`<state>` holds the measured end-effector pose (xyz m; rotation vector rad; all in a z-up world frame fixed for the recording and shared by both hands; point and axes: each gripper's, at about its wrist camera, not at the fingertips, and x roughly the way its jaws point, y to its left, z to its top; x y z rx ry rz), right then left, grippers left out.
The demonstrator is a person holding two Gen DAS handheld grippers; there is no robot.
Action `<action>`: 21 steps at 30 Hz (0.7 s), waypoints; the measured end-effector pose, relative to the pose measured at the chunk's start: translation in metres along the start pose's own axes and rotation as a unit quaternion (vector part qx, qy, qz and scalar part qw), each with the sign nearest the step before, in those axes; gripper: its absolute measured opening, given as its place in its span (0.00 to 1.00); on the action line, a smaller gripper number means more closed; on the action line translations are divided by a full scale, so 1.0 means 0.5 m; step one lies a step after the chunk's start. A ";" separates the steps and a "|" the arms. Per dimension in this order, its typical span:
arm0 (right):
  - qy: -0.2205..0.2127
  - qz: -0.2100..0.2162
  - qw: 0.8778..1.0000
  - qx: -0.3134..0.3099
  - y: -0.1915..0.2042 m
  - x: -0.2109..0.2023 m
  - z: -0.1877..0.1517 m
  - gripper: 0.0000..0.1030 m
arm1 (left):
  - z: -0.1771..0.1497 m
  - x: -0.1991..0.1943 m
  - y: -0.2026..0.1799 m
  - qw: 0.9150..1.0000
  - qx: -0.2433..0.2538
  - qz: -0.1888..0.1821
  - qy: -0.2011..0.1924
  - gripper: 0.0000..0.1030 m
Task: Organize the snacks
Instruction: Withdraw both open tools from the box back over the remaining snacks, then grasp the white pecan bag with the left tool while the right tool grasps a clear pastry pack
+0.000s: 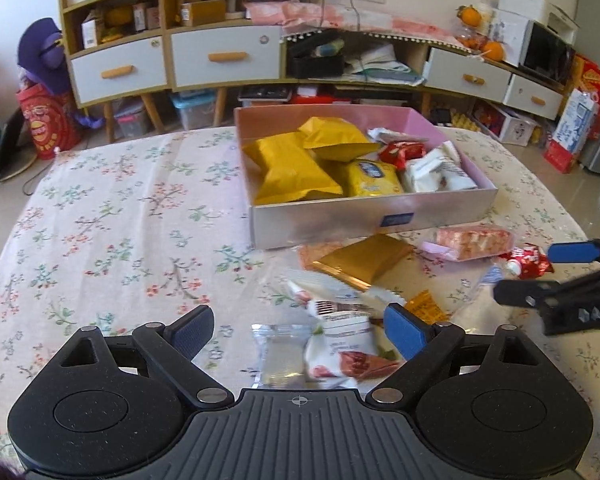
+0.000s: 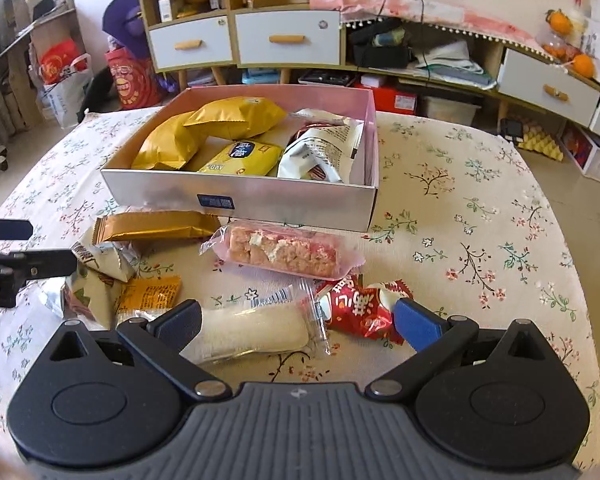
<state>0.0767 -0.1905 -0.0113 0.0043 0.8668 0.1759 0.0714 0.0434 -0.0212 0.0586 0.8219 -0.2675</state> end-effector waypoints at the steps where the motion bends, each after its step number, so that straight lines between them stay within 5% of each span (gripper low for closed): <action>1: 0.000 -0.002 1.000 0.010 0.000 0.002 0.003 1.00 | 0.001 0.000 -0.004 1.000 0.002 -0.003 -0.002 0.84; 5: 0.003 -0.022 0.999 0.049 0.003 0.010 0.019 1.00 | 0.002 -0.001 -0.024 1.000 0.012 -0.020 -0.005 0.67; 9: 0.004 -0.052 0.999 0.014 0.031 0.023 0.018 1.00 | -0.002 0.011 -0.037 0.999 0.018 -0.031 0.011 0.44; 21: -0.008 -0.067 0.978 -0.198 0.060 0.009 -0.060 0.96 | -0.020 0.008 -0.045 0.996 0.071 -0.046 0.016 0.34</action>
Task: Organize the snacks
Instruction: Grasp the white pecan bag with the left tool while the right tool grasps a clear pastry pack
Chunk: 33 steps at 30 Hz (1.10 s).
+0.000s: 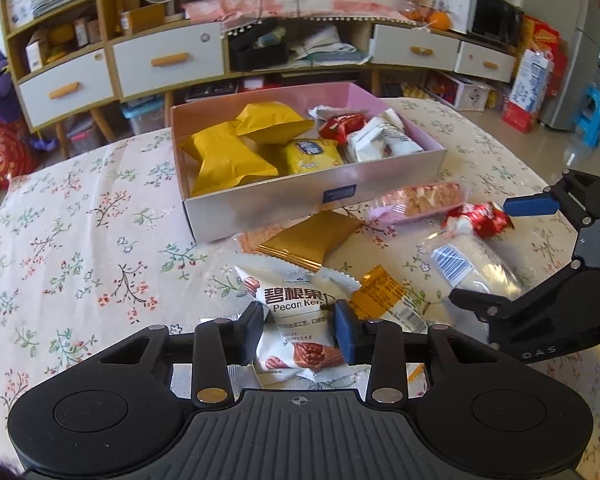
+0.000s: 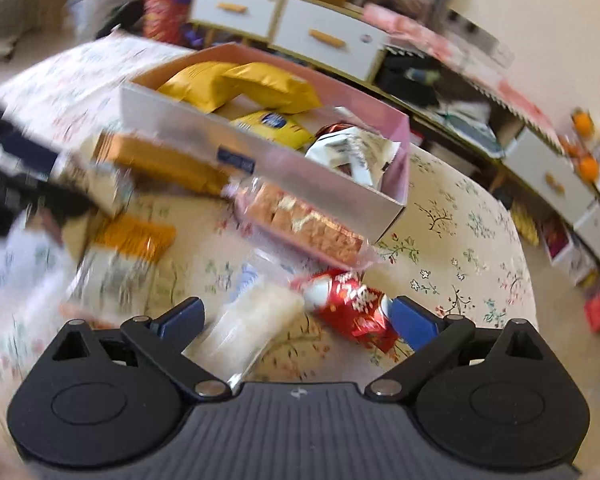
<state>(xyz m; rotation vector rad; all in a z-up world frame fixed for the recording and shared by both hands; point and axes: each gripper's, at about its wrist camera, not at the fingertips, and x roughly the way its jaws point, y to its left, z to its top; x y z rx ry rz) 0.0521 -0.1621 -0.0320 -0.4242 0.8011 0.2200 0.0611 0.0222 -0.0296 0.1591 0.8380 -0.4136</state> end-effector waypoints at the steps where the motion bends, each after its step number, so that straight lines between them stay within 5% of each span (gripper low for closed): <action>1: -0.004 0.006 1.000 -0.004 -0.004 -0.004 -0.006 0.96 | -0.002 -0.002 0.001 1.000 0.004 -0.004 0.000 0.34; 9: -0.025 0.041 0.998 0.030 -0.058 -0.041 -0.049 0.91 | -0.019 -0.018 0.006 0.999 0.016 -0.033 -0.008 0.33; 19: -0.046 0.126 0.988 0.070 -0.091 -0.047 -0.060 0.78 | -0.020 0.000 -0.009 0.999 0.023 -0.025 -0.008 0.50; 33: -0.030 0.138 0.989 0.044 -0.078 -0.013 -0.059 0.71 | -0.014 0.030 0.001 1.000 0.007 -0.007 -0.002 0.56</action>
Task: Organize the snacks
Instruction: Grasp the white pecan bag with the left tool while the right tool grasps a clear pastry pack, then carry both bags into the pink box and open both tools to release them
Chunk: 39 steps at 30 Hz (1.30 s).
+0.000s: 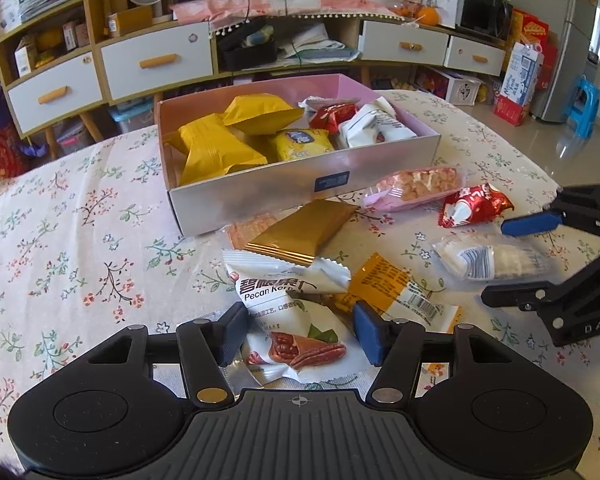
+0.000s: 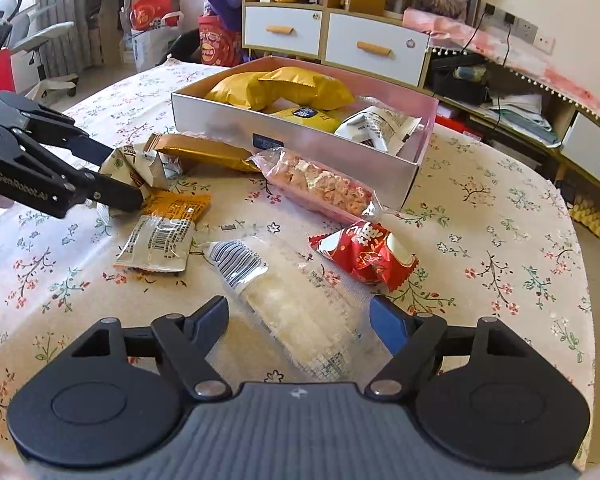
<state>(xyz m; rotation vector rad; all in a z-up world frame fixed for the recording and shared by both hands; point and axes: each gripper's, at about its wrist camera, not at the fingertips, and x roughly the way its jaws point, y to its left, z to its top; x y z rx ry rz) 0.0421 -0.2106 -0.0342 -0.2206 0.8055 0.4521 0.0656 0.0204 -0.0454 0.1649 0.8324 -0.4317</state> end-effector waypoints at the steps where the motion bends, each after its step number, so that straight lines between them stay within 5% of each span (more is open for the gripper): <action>1: 0.000 0.002 1.000 0.002 0.001 0.001 0.000 0.70 | 0.001 0.003 0.002 1.000 -0.004 0.000 0.003 0.56; 6: 0.000 0.008 1.000 0.006 0.008 0.002 0.003 0.60 | -0.001 0.014 0.002 1.000 -0.007 0.004 0.019 0.54; 14: -0.002 0.012 1.000 -0.011 0.030 -0.004 0.013 0.31 | 0.005 0.006 0.008 0.999 -0.024 0.005 0.027 0.49; 23: -0.009 0.016 1.000 0.009 0.023 -0.015 0.025 0.21 | 0.018 -0.021 0.022 0.998 -0.054 -0.002 0.026 0.47; 39: -0.057 0.057 0.995 0.064 0.021 -0.047 0.082 0.19 | 0.058 -0.076 0.044 0.995 -0.095 -0.014 -0.018 0.47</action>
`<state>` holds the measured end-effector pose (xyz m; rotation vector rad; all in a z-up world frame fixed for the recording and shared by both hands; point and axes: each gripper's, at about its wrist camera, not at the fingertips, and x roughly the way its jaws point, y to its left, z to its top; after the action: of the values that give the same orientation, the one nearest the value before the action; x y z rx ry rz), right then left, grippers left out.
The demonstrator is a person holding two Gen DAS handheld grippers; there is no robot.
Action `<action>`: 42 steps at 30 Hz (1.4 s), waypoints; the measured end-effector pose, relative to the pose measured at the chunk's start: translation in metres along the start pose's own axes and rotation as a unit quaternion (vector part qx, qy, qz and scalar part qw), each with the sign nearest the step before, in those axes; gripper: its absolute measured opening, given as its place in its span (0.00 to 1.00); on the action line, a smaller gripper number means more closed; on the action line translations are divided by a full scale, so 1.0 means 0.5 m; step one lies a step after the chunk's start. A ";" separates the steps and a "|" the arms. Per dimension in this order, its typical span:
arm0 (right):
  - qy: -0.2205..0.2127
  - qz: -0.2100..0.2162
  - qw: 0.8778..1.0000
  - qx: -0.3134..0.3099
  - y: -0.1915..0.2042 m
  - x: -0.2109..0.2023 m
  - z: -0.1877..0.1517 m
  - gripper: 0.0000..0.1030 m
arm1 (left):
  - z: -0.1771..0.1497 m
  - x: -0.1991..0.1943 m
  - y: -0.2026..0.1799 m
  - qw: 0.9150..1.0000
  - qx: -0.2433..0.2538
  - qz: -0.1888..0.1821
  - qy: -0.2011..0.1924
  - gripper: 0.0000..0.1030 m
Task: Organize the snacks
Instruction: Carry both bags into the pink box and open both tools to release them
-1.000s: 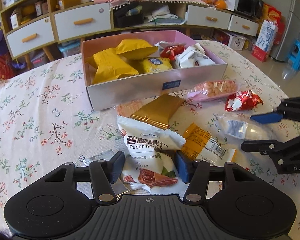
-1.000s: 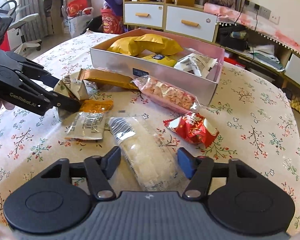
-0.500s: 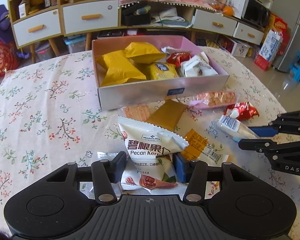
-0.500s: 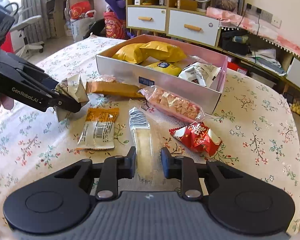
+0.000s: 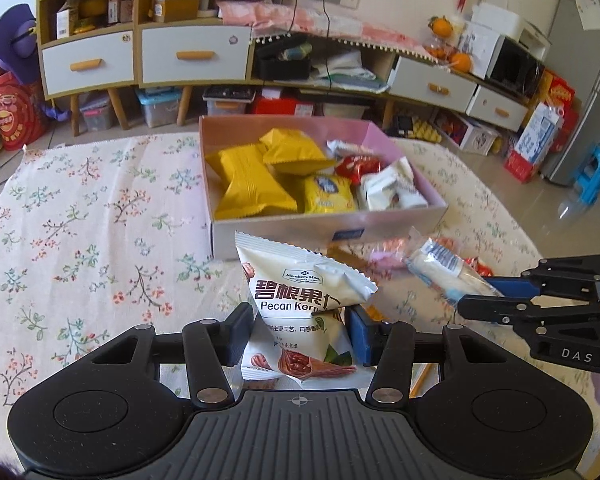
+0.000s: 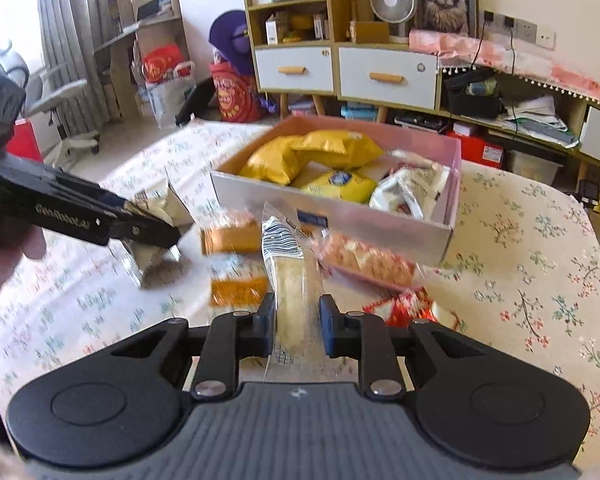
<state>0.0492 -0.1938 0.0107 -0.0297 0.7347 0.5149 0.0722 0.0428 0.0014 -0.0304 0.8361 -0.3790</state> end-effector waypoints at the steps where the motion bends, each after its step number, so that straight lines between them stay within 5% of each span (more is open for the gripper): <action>1: -0.003 0.001 1.000 0.004 0.000 0.001 0.005 0.19 | 0.004 -0.001 -0.001 1.000 -0.003 -0.001 -0.003 0.47; 15: -0.056 -0.007 0.992 0.114 -0.055 0.037 0.082 0.19 | 0.088 0.040 -0.021 0.999 -0.026 -0.007 -0.032 0.47; 27: -0.087 0.016 0.955 0.284 -0.142 0.113 0.108 0.19 | 0.170 0.162 -0.023 1.000 -0.022 0.002 -0.007 0.47; 42: -0.081 -0.014 0.952 0.294 -0.145 0.158 0.116 0.19 | 0.194 0.254 -0.010 0.999 0.013 0.041 0.001 0.44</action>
<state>0.1684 -0.2109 -0.0079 0.5519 0.7013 0.2519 0.2185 -0.0169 -0.0234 0.0279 0.8317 -0.3129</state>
